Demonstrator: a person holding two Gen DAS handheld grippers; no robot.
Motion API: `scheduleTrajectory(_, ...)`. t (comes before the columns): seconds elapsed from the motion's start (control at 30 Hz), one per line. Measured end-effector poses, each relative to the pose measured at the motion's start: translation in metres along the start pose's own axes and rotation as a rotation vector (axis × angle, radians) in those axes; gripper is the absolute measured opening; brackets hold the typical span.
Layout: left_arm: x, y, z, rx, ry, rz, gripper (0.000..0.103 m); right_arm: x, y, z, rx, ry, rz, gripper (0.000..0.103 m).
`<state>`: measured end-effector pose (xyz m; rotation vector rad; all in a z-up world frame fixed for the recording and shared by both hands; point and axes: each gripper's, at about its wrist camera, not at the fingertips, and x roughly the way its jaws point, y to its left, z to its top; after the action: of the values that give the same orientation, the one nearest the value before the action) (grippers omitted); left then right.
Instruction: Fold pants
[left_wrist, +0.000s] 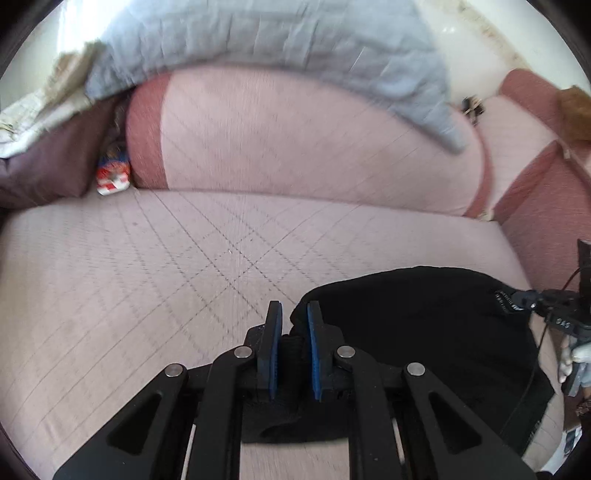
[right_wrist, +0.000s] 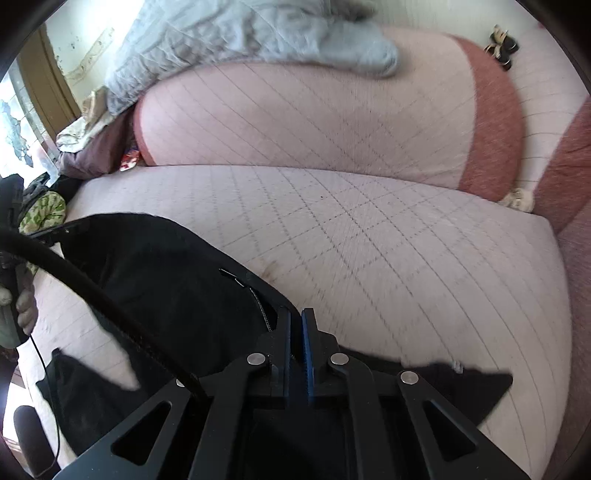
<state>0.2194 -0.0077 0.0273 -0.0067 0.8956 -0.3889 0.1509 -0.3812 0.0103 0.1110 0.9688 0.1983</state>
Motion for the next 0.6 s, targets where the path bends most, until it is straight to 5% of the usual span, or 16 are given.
scheduleTrajectory(0.17, -0.077, -0.010, -0.036, 0.027, -0.088, -0.023, 0.013, -0.052, 0.025, -0.037, -0.011, -0.030, -0.003, 0.005)
scheduleTrajectory(0.33, -0.131, -0.023, -0.107, 0.059, -0.108, -0.062, 0.013, -0.090, 0.040, -0.105, 0.016, -0.007, 0.021, 0.005)
scheduleTrajectory(0.6, -0.132, -0.032, -0.220, 0.052, 0.031, -0.009, 0.017, -0.097, 0.054, -0.204, 0.033, 0.110, 0.000, 0.005)
